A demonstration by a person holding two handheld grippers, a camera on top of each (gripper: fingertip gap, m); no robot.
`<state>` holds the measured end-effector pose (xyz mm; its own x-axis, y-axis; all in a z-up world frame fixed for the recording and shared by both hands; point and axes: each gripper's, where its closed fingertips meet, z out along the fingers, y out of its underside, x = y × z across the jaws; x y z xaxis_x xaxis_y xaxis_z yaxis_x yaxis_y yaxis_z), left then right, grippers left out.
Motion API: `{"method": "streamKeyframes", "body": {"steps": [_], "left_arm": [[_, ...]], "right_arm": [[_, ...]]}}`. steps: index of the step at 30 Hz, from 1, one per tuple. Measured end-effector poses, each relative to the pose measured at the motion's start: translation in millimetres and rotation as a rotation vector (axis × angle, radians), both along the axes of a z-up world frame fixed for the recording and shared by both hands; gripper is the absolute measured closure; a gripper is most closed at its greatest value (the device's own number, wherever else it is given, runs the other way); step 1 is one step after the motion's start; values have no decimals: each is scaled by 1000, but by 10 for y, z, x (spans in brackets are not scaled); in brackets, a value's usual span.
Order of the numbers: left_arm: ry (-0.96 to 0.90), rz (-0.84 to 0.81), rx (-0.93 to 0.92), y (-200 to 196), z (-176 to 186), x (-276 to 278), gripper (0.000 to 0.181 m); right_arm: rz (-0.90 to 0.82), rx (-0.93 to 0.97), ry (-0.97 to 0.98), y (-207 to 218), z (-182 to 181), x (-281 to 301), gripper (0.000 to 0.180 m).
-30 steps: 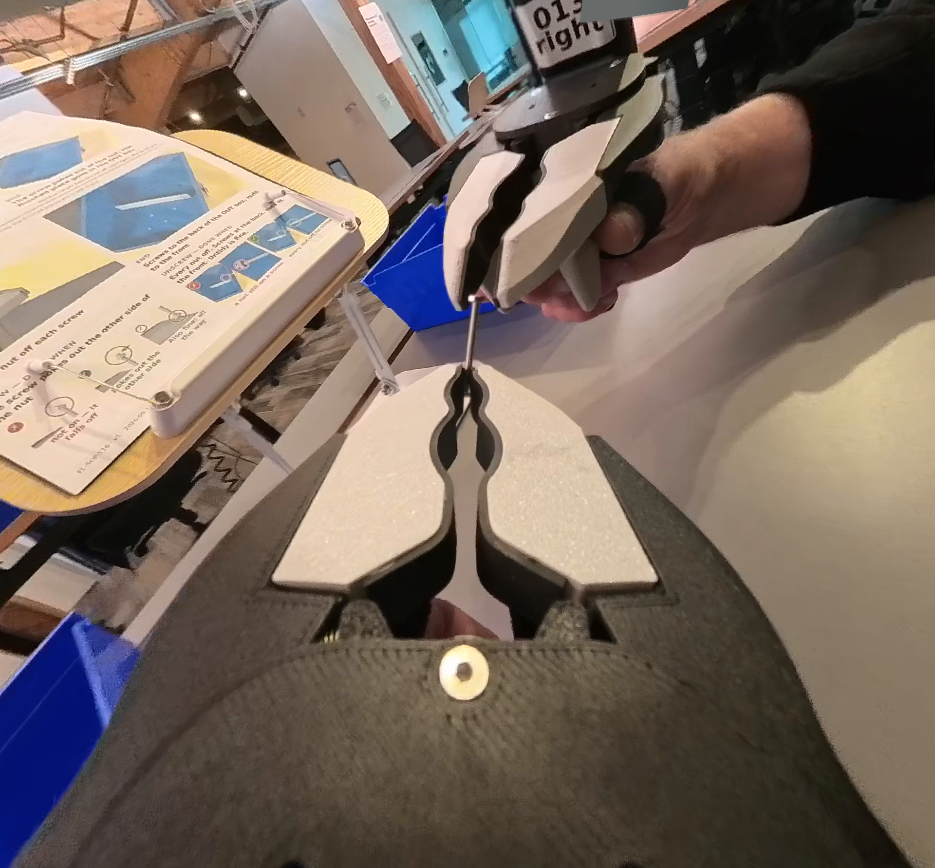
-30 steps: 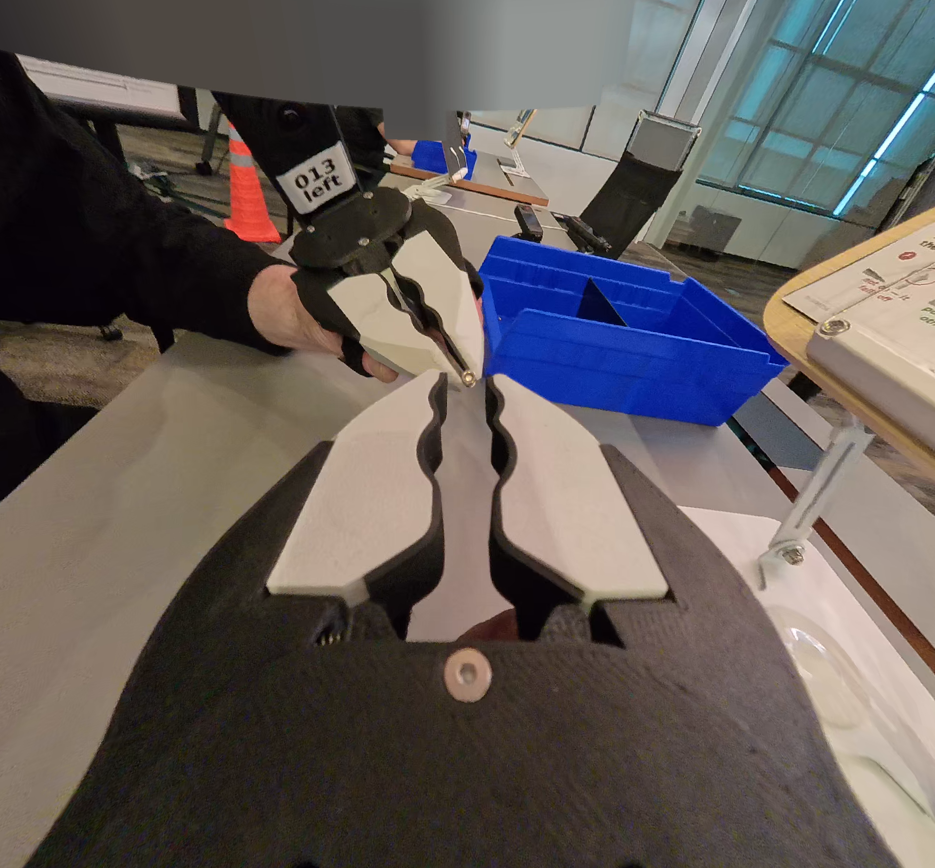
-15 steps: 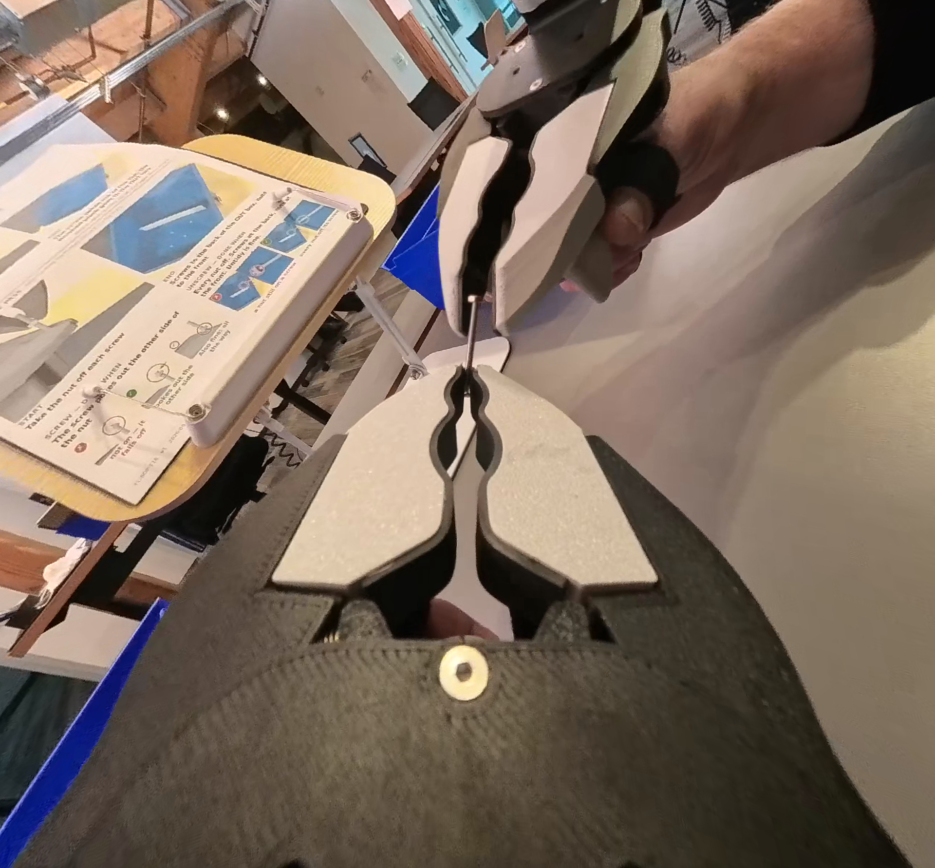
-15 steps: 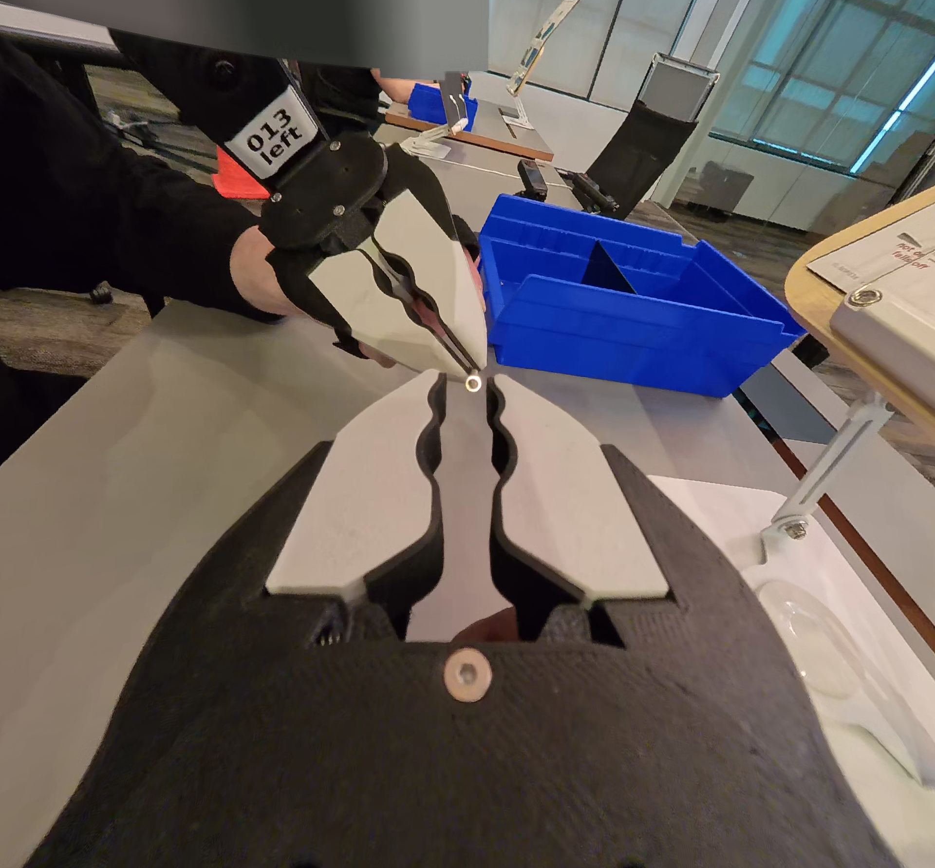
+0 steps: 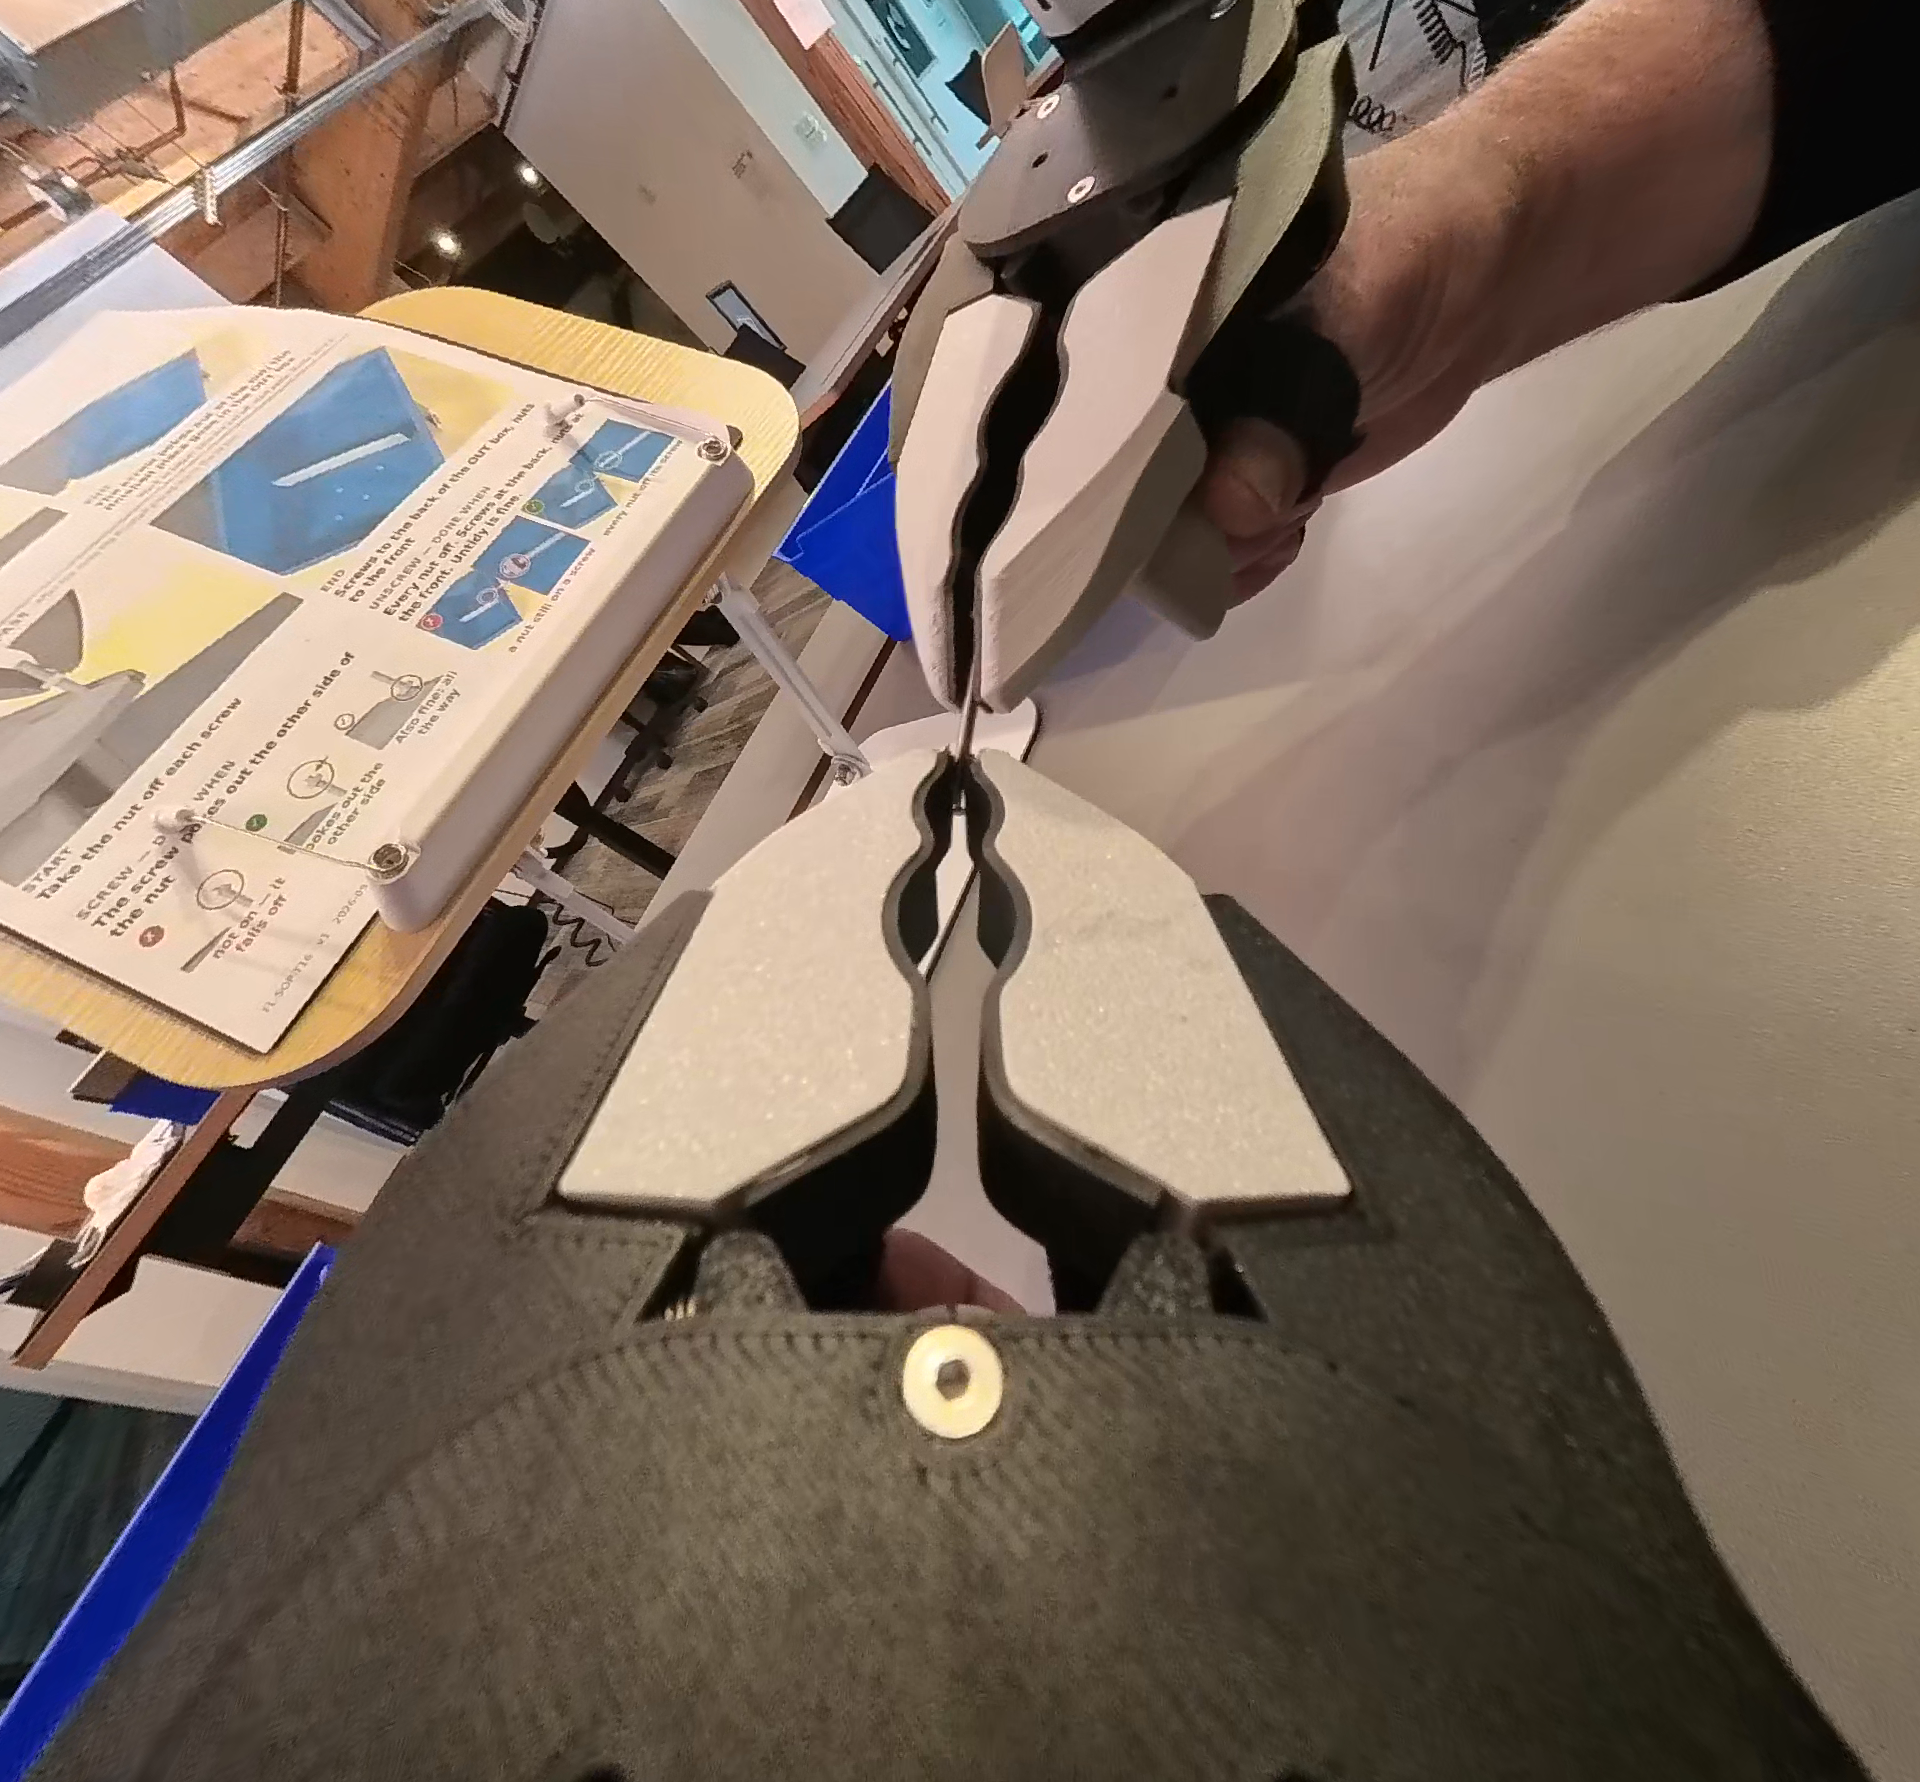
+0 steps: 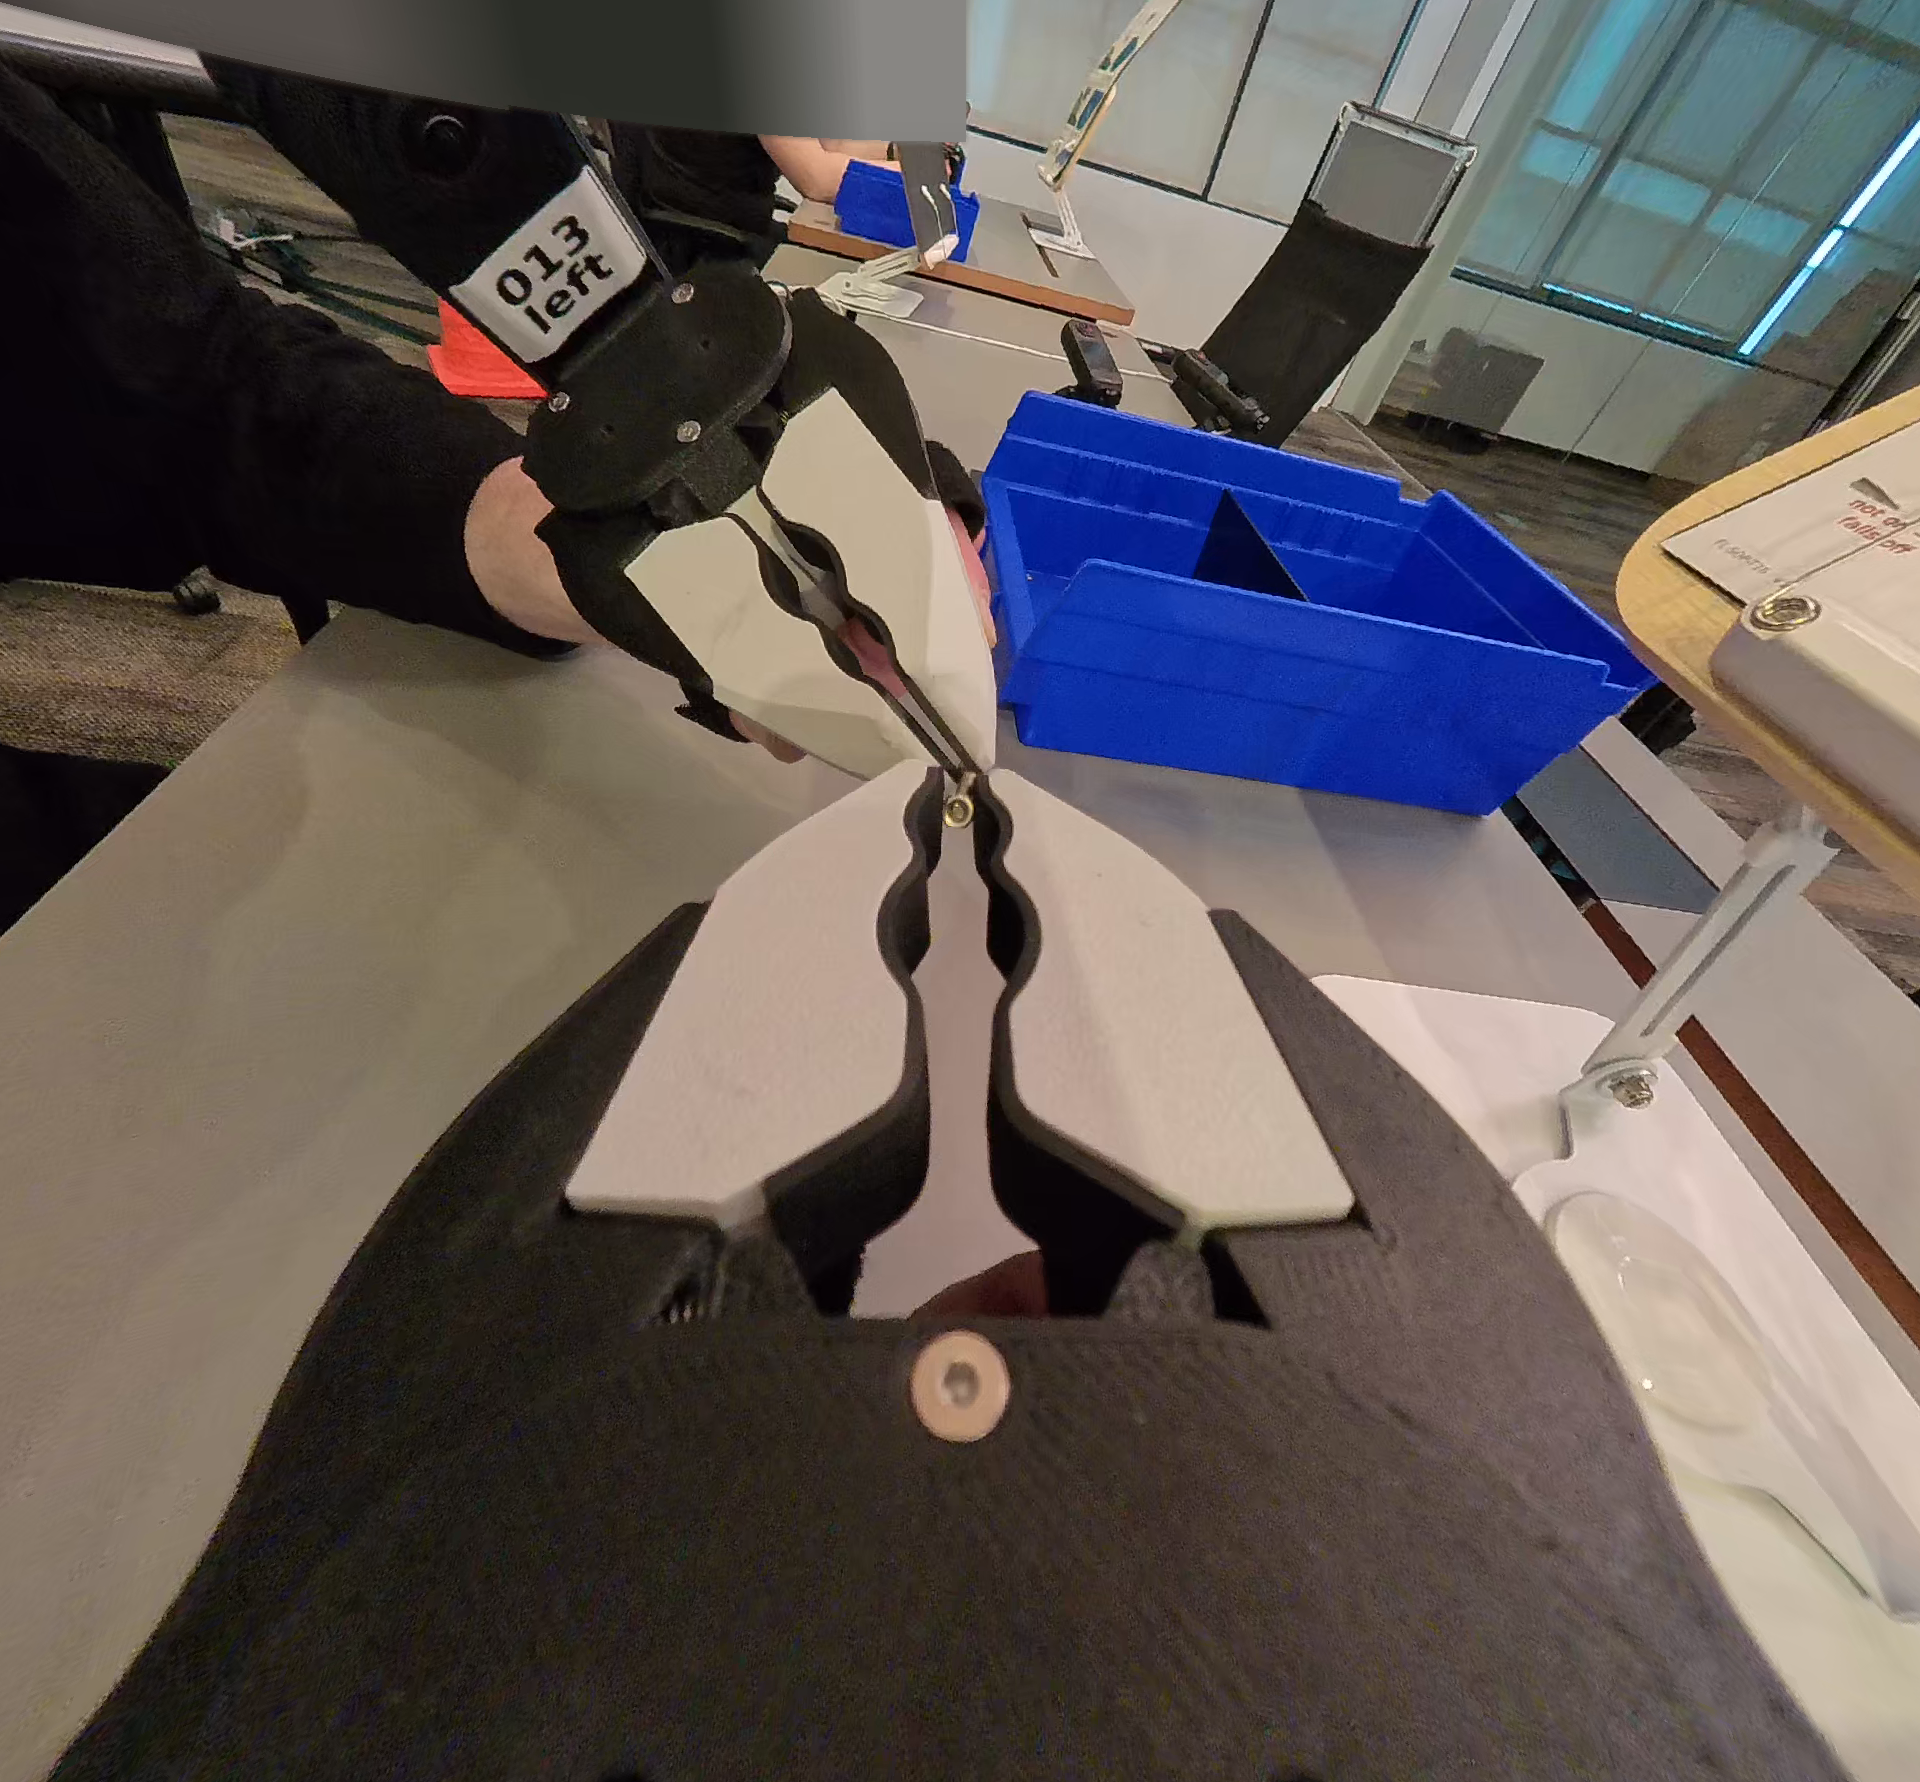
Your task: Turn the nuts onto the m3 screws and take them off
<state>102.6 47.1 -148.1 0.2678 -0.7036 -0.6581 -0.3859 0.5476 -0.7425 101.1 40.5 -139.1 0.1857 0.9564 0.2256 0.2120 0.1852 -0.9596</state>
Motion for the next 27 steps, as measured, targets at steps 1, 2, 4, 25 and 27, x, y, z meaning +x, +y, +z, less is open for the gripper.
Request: {"method": "streamKeyframes", "body": {"steps": [1, 2, 4, 25, 27], "left_arm": [[-3, 0, -2, 1, 3, 2, 180], [-7, -2, -3, 1, 4, 3, 180], [-8, -15, -15, -13, -1, 12, 179], [8, -90, -219, 45, -190, -26, 154], [21, -89, -244, 70, -245, -40, 155]], "right_arm": [[0, 0, 3, 0, 3, -1, 175], [0, 3, 5, -1, 6, 0, 175], [2, 9, 7, -8, 16, 1, 175], [17, -17, 10, 10, -20, 89, 175], [9, -15, 9, 24, -21, 120, 175]]}}
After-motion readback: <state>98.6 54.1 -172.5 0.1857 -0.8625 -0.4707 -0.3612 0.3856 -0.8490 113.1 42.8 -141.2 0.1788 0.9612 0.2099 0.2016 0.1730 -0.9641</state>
